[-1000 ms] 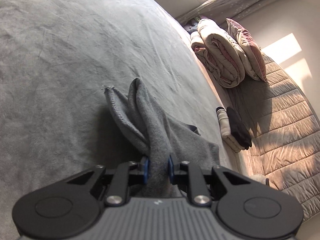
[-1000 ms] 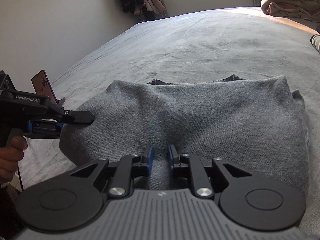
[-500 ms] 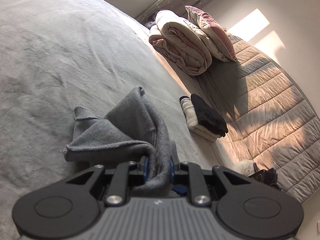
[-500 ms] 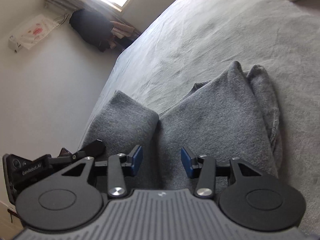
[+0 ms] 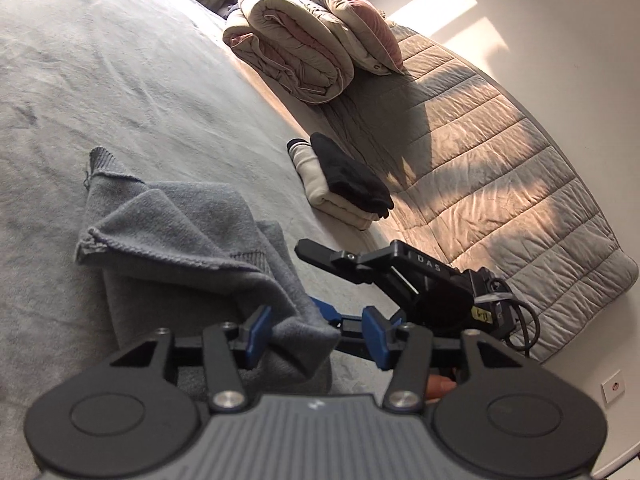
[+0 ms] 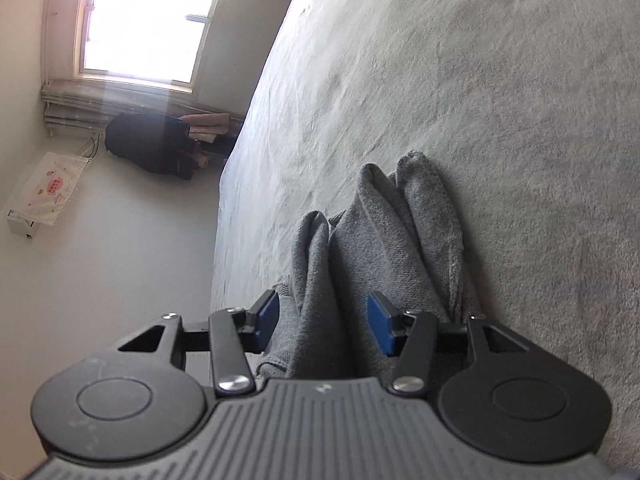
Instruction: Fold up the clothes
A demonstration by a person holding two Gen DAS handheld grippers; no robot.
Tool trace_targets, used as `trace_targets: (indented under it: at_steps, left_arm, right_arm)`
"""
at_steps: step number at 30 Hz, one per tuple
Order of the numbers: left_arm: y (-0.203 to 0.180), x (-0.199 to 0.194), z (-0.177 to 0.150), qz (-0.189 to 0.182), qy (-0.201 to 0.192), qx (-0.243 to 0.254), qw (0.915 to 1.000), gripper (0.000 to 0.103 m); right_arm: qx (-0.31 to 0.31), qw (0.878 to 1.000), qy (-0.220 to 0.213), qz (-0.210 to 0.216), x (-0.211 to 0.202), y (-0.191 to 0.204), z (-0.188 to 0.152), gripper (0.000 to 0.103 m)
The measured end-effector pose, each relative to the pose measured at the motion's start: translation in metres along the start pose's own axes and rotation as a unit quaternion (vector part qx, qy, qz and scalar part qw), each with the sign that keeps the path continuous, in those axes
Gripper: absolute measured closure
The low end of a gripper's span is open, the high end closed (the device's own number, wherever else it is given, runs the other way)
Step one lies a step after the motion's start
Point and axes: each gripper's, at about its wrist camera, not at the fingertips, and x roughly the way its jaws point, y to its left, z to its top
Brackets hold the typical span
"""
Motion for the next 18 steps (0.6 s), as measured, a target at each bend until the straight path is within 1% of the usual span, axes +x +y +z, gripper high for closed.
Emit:
trace_targets:
  at_steps: [2,5,6,8,11,12,13,16,18]
  left_arm:
    - [0.002,-0.007,0.002,0.017,0.006,0.001,0.9998,0.052]
    - [0.004,-0.02,0.002,0.057,0.012,0.026,0.9979,0.052]
    - [0.004,-0.023,0.001,0.078,0.015,0.039,0.9961,0.052]
    - [0.006,-0.026,0.0,0.132,0.019,0.076,0.9882,0.052]
    - [0.009,-0.021,-0.002,0.207,0.016,0.12,0.9708,0.054]
    - [0.012,-0.016,-0.001,0.229,0.016,0.127,0.965,0.054]
    - [0.016,-0.012,0.001,0.242,0.015,0.128,0.9617,0.054]
    - [0.019,-0.002,0.01,0.255,-0.004,0.135,0.9573,0.055]
    - [0.017,0.007,0.016,0.254,-0.012,0.15,0.9555,0.055]
  right_arm:
    - [-0.009,1.0,0.002,-0.005,0.0,0.005,-0.001,0.049]
    - [-0.021,1.0,0.004,-0.009,0.001,0.011,-0.002,0.049]
    - [-0.022,1.0,0.005,-0.009,0.001,0.012,-0.003,0.049]
    - [-0.023,1.0,0.008,-0.008,0.002,0.014,-0.003,0.049]
    - [-0.025,1.0,0.009,-0.008,0.003,0.015,-0.004,0.049]
    - [-0.027,1.0,0.01,-0.008,0.003,0.016,-0.003,0.049]
    - [-0.028,1.0,0.011,-0.008,0.003,0.016,-0.002,0.049]
    - [-0.029,0.999,0.016,-0.007,0.003,0.013,0.001,0.049]
    - [-0.026,0.999,0.019,-0.006,0.004,0.01,0.003,0.048]
